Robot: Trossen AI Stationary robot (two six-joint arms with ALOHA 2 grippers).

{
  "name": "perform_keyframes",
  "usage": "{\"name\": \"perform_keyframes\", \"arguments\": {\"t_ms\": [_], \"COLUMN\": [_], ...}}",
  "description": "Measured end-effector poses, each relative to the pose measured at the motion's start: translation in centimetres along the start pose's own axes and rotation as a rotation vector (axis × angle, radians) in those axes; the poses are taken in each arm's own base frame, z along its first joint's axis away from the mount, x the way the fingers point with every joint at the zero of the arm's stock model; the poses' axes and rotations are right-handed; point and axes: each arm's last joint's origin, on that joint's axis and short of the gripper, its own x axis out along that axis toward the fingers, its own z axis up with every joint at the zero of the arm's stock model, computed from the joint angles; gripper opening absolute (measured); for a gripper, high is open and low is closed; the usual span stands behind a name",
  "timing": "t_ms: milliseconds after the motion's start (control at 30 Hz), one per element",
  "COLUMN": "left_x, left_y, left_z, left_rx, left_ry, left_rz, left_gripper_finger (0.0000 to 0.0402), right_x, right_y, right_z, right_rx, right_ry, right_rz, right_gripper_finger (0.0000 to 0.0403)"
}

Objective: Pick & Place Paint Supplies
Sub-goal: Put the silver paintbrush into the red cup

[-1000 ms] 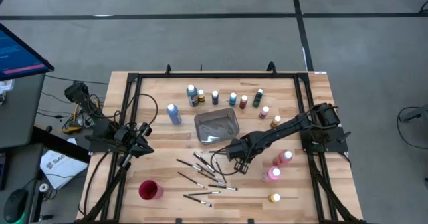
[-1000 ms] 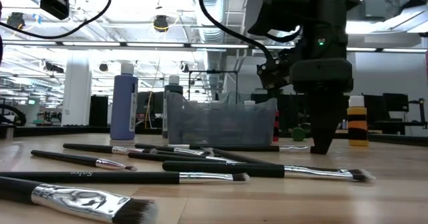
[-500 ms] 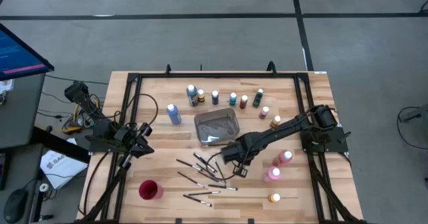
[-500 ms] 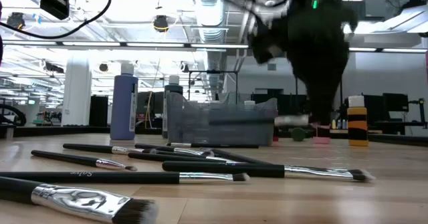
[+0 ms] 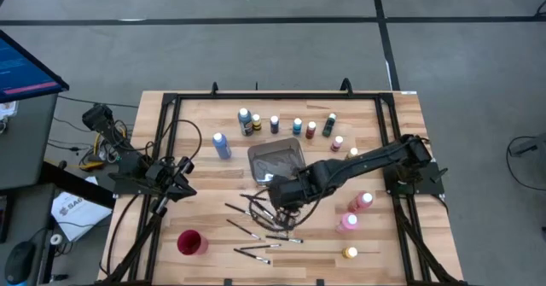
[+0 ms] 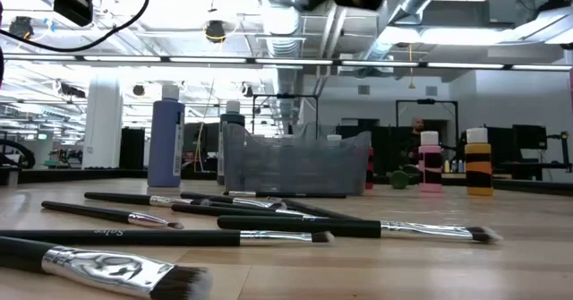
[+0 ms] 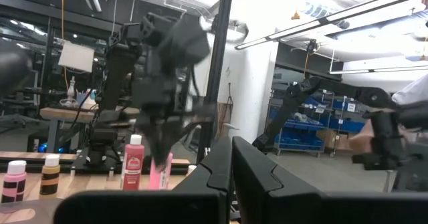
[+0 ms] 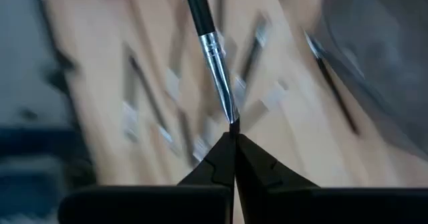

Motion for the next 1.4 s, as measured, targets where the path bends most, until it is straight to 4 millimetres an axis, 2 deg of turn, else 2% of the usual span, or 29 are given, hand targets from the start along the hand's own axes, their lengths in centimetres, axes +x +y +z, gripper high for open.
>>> {"name": "perform_keyframes", "arguments": {"t_ms": [200, 300, 533, 833, 967, 1167, 1267, 1400], "left_x": [0.0, 0.0, 0.0, 0.0, 0.0, 0.0, 0.0, 0.1], "left_y": [0.0, 0.0, 0.0, 0.0, 0.0, 0.0, 0.0, 0.0], "left_z": [0.0, 0.0, 0.0, 0.0, 0.0, -0.1, -0.1, -0.1], "left_rx": [0.000, 0.000, 0.000, 0.000, 0.000, 0.003, 0.003, 0.005], "left_ry": [0.000, 0.000, 0.000, 0.000, 0.001, 0.007, 0.006, 0.010], "left_rz": [0.000, 0.000, 0.000, 0.000, 0.000, 0.004, 0.001, 0.000], "left_gripper_finger": [0.0003, 0.0003, 0.0003, 0.0003, 0.0003, 0.0003, 0.0003, 0.0003], "right_x": [-1.8, -1.9, -2.9, -3.9, -2.0, 1.0, 3.1, 4.3], "right_y": [1.0, 1.5, 3.8, 5.6, 7.0, 9.6, 10.6, 12.0], "right_z": [1.9, 2.1, 3.4, 3.7, 3.9, 4.5, 4.2, 4.3], "right_rx": [0.224, 0.276, 0.348, 0.443, 0.509, 0.625, 0.680, 0.705], "right_ry": [-0.075, -0.082, -0.130, -0.097, -0.066, -0.054, -0.003, 0.036], "right_rz": [0.148, 0.218, 0.535, 0.746, 0.840, 1.106, 1.140, 1.166], "right_gripper_finger": [0.0000, 0.0000, 0.0000, 0.0000, 0.0000, 0.0000, 0.0000, 0.0000]}}
